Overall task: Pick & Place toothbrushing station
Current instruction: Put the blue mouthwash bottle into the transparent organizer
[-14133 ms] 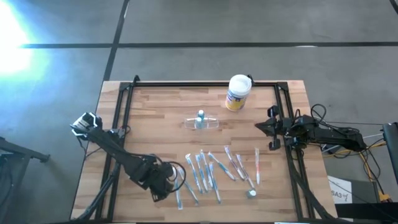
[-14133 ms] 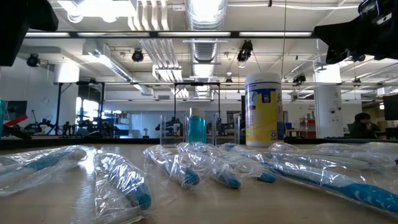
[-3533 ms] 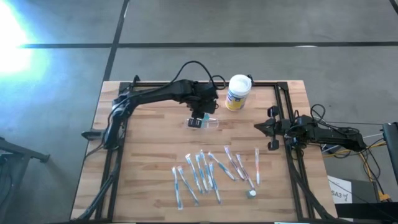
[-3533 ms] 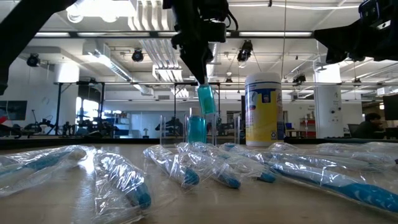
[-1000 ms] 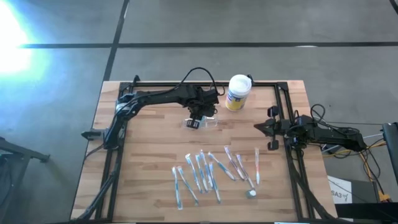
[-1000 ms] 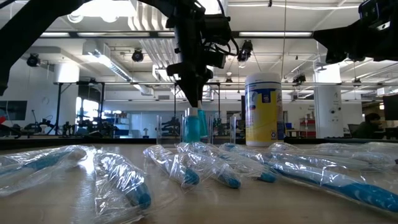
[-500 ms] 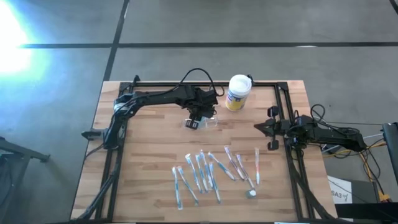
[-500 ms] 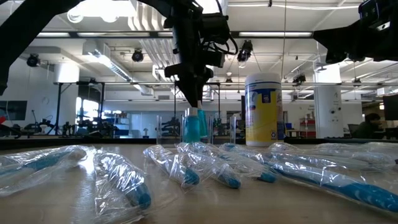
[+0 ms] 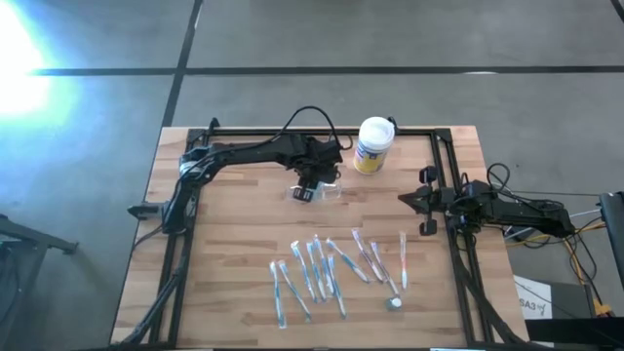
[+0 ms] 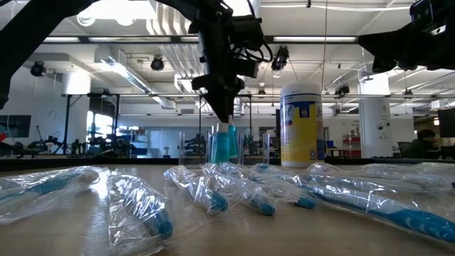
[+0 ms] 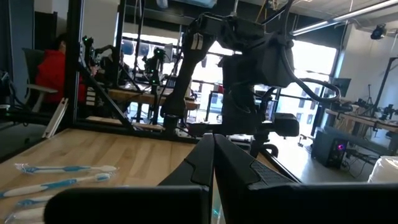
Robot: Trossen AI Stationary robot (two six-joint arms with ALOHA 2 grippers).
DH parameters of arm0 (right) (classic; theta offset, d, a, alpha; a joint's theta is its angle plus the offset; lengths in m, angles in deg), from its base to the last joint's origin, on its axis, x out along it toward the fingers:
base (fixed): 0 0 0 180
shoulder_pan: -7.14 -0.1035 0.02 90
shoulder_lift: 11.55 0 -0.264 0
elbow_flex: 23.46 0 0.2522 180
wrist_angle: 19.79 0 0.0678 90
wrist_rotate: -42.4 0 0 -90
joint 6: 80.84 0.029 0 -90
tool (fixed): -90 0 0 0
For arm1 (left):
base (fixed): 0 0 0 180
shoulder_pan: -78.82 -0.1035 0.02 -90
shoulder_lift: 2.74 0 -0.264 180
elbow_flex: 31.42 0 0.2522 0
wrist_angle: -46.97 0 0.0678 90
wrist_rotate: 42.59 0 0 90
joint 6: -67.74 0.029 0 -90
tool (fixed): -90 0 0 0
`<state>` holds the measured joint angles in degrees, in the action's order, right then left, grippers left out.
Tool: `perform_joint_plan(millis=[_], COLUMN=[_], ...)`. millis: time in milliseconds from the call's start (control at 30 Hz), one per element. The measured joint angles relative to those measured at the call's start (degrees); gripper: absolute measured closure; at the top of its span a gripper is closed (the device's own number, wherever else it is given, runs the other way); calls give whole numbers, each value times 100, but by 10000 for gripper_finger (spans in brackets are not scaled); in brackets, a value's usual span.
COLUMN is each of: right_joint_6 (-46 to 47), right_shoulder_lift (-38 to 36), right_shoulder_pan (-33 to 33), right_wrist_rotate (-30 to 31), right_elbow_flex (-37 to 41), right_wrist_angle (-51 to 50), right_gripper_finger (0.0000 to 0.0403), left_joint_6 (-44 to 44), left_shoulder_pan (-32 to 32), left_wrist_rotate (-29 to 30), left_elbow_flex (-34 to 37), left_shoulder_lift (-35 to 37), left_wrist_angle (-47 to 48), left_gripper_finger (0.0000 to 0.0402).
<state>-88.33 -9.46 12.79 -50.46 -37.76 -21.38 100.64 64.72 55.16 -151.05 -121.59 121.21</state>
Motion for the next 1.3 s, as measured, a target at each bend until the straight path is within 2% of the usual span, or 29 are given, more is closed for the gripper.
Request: perform_joint_plan(millis=[200,333,733,1100,1233,1300], right_joint_6=[-2,-2,-3,-2,-3,-4], right_shoulder_lift=[0,0,-5,-4,-4,-4], right_shoulder_pan=[0,0,-1,-2,-1,-2], right_wrist_rotate=[-1,-2,-2,-2,-2,-2], right_elbow_flex=[0,0,0,0,0,0], right_wrist_angle=[-1,-2,-2,-1,0,2], right_gripper_finger=[394,394,394,394,394,394], left_joint_6=[-59,-59,-205,-165,-130,-143], left_shoulder_pan=[-4,-2,17,38,92,146], left_wrist_rotate=[10,-20,-74,-38,-433,-475], left_elbow_flex=[-2,-5,-375,-387,-391,-352], left_shoulder_lift=[5,12,177,325,382,382], left_wrist_angle=[-5,14,398,387,293,139], left_gripper_finger=[213,197,195,195,199,216])
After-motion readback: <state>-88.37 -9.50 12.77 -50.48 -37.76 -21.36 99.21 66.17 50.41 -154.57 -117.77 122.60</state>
